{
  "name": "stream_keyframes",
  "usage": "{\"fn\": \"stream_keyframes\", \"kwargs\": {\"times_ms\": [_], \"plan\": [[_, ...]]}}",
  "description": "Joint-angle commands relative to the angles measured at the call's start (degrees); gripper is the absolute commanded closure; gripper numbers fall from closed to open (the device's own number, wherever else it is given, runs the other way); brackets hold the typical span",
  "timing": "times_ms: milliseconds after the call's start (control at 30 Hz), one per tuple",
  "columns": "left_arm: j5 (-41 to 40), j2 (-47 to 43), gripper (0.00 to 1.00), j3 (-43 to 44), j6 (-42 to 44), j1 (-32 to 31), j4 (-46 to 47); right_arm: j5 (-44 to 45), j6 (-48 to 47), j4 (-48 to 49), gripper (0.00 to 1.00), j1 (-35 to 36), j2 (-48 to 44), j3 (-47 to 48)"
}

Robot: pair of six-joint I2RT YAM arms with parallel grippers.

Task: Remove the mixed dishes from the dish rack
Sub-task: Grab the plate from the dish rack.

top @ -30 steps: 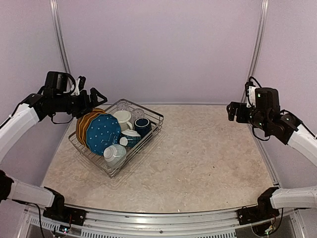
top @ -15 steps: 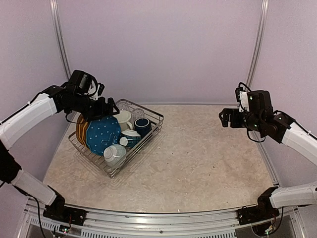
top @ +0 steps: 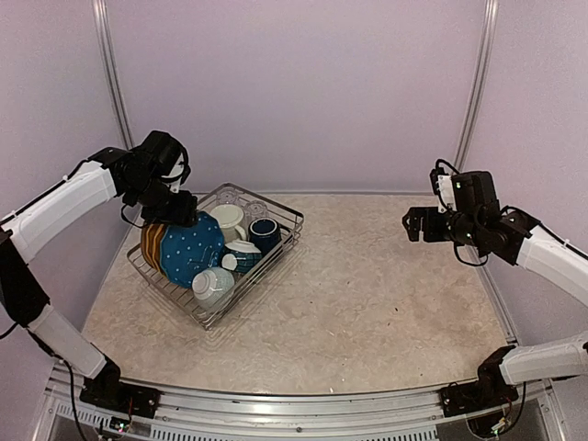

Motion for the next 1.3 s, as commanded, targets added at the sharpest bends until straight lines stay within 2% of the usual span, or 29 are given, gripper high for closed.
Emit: {"fn": "stream_keyframes", "kwargs": {"times_ms": [0,200,367,633,767,867,1100,1167,1267], "plan": [[-6.55,-0.11,0.36,-1.56,-0.32,-0.79,-3.33,-0.40,-0.69,0.47,0.00,0.53,0.61,-0.54],[-8.74,-2.39,0.37,-3.79,-0.45,-0.89,-3.00,-0.96,-0.37,1.66,0.00,0.52,0.89,-1.29],[-8.30,-0.87,0.37,-3.88,0.53,-0.72,-2.32,-1.63,-0.16,1.89,0.00,0.53,1.79,-0.82],[-10.30,1.68,0.47,-4.57,2.74,-0.44,-0.68,-1.62,0.01,1.74,0.00,0.53,0.51,-0.93],[-11.56,3.34,0.48,-4.40,3.93,0.14,-0.28,-1.51,0.10,1.72,0.00,0.49,-0.04,-1.00],[-13.38,5.41,0.47,-3.80,4.83,0.61,-0.39,-1.41,0.31,1.90,0.00,0.52,-0.39,-1.26],[-8.23,7.93,0.36,-2.28,5.09,2.19,-0.49,-1.61,0.65,2.59,0.00,0.57,-0.77,-2.07],[-6.24,8.08,0.38,-1.83,4.85,2.22,-0.48,-1.66,0.82,3.04,0.00,0.53,-0.90,-2.52],[-4.30,7.52,0.49,-2.01,4.58,2.21,0.22,-1.75,0.85,3.12,0.00,0.57,-0.81,-2.63]]}}
